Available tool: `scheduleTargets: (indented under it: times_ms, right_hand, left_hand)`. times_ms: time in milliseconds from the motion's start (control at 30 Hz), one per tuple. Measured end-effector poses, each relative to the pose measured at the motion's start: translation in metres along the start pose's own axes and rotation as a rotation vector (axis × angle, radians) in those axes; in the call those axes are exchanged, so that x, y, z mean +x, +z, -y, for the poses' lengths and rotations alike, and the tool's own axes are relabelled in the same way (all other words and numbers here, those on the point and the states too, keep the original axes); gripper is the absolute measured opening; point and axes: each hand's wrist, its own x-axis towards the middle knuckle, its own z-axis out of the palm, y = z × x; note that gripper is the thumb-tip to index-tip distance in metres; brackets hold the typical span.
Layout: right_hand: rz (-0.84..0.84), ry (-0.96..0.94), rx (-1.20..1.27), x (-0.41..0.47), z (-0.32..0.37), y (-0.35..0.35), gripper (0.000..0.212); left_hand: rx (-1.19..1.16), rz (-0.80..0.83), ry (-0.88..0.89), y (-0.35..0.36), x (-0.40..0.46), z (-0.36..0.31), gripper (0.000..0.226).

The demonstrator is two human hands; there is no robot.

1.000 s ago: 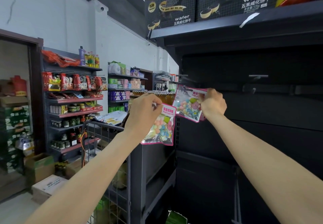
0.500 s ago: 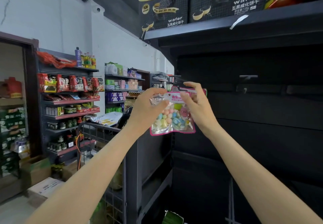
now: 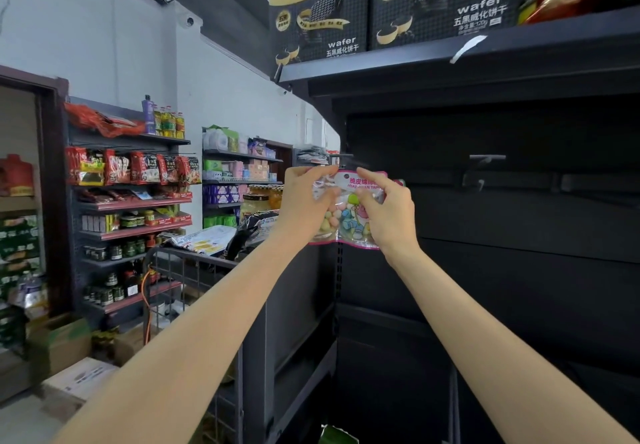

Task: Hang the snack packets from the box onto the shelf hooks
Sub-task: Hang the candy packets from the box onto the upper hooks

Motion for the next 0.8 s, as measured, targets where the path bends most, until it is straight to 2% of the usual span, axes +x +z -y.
scheduleTargets:
  times_ms: [200,300,400,467,600,800]
  right_hand:
    - [0.001,0.023,-0.110,0.003,-0.013,-0.002,0.039]
    - [0.029,0.000,-0.212,0.006,-0.024,-0.002,0.048]
    - [0.074,-0.046,-0.367,0.007,-0.037,-0.001,0.062]
    - [0.079,-0.085,-0.558,0.009,-0.046,0.000,0.069]
    - [0.068,-0.162,-0.882,0.014,-0.061,-0.003,0.074]
    - [0.134,-0.187,-1.005,0.026,-0.073,-0.006,0.077]
  left_hand:
    - [0.001,0.031,-0.037,0.008,0.000,0.012,0.041]
    - [0.032,0.091,-0.079,0.016,0.003,0.022,0.048]
    - [0.060,0.185,-0.109,0.024,0.009,0.031,0.061]
    - [0.097,0.235,-0.117,0.030,0.013,0.034,0.067]
    - [0.180,0.358,-0.123,0.046,0.019,0.036,0.075]
    - [0.252,0.404,-0.126,0.059,0.029,0.040,0.081]
